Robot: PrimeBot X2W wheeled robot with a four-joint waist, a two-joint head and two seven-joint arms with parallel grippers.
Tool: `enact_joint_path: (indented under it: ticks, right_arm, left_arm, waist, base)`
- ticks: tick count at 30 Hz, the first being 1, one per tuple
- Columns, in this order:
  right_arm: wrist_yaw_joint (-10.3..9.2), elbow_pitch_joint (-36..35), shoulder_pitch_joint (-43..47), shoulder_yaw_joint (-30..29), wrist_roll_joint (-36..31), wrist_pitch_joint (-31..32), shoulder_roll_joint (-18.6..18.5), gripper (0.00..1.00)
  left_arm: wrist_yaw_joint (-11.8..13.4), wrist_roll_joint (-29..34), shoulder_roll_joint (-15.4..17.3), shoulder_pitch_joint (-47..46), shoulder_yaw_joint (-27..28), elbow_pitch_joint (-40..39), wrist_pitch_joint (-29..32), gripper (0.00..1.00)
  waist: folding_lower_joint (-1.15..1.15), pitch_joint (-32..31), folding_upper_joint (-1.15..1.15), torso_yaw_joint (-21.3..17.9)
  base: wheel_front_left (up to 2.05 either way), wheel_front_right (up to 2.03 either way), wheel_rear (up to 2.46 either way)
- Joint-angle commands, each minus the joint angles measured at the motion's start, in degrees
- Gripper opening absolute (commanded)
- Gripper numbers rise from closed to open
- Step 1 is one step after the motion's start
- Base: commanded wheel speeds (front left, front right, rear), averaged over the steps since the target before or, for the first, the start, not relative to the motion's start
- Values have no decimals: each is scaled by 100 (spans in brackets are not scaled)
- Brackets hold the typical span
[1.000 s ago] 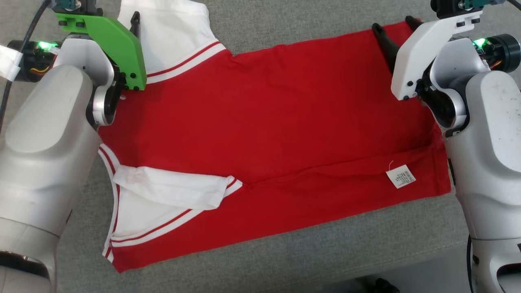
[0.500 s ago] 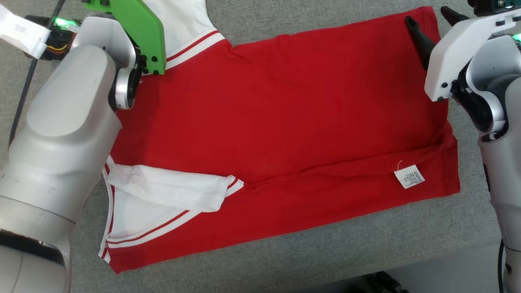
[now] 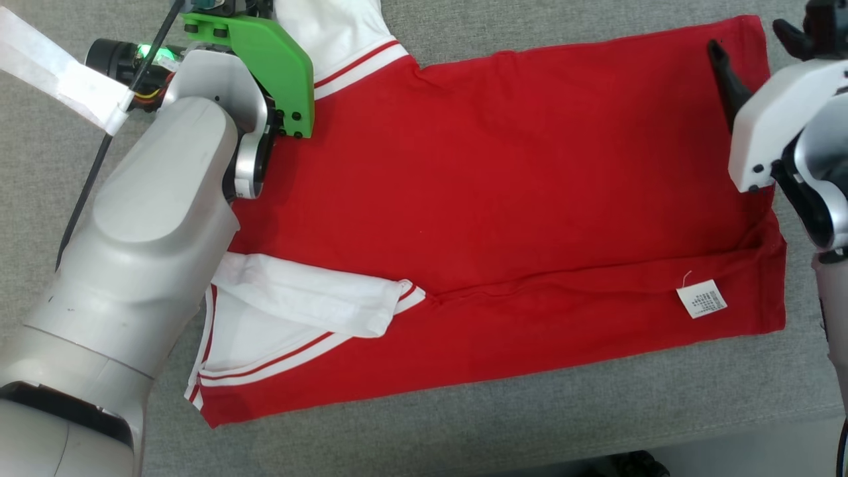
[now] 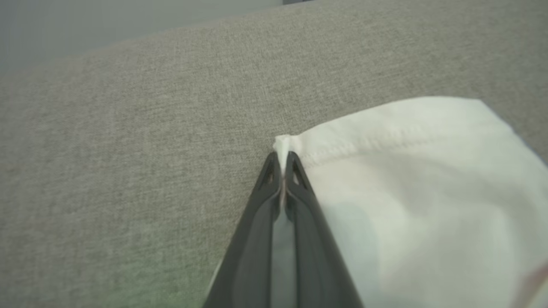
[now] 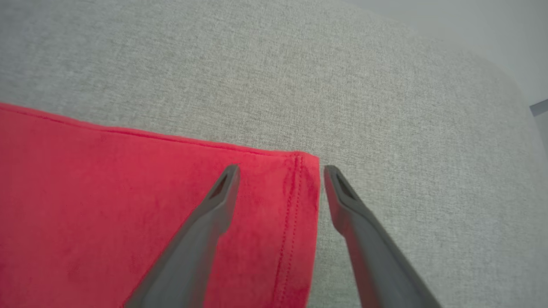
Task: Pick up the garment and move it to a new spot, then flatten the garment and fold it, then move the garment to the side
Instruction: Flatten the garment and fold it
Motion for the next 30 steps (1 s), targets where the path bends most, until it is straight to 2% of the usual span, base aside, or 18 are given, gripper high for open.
enact_joint_path:
  ticks: [1,3,11,14,15,16,17,19,25,30]
  right_arm:
    - [-10,151,-124,32,-73,108,-36,100]
    - [-10,313,-277,69,-225,181,-172,100]
    - [-10,856,-486,-26,-1,375,-94,100]
    - [-7,1123,-512,4,202,636,-27,100]
    - [-5,1195,-514,44,276,727,-18,93]
    - [-5,1233,-522,81,327,779,-14,36]
    - [-5,1272,-516,138,369,861,-30,0]
    - [-10,1286,-544,19,347,779,-36,0]
    - [-12,1272,-599,-259,78,339,64,0]
    - [-10,1294,-579,-371,-60,-48,229,0]
  left_arm:
    - [-28,-40,-10,311,-113,218,157,0]
    - [-56,-45,-44,274,-129,229,132,0]
    - [-108,-106,-72,245,-123,267,46,0]
    - [-114,-108,-48,238,-135,267,29,0]
    - [-113,-97,-49,240,-149,267,18,0]
    - [-115,-100,-59,248,-157,267,7,0]
    - [-109,-110,-70,266,-149,265,-33,0]
    - [-84,-113,-70,290,-111,244,-166,0]
    - [67,14,-39,130,142,143,-1110,0]
    - [-11,71,-98,96,238,103,-1898,0]
  waist:
    - [0,30,0,17]
    - [0,64,0,50]
    - [0,101,0,108]
    - [0,127,0,113]
    - [0,134,0,117]
    - [0,138,0,123]
    - [0,135,0,134]
    - [0,129,0,153]
    - [0,32,0,235]
    - [0,-112,0,297]
  base:
    - [0,0,0]
    - [0,0,0]
    - [0,0,0]
    - [0,0,0]
    - [0,0,0]
    - [0,0,0]
    - [0,0,0]
    - [0,0,0]
    - [0,0,0]
    - [0,0,0]
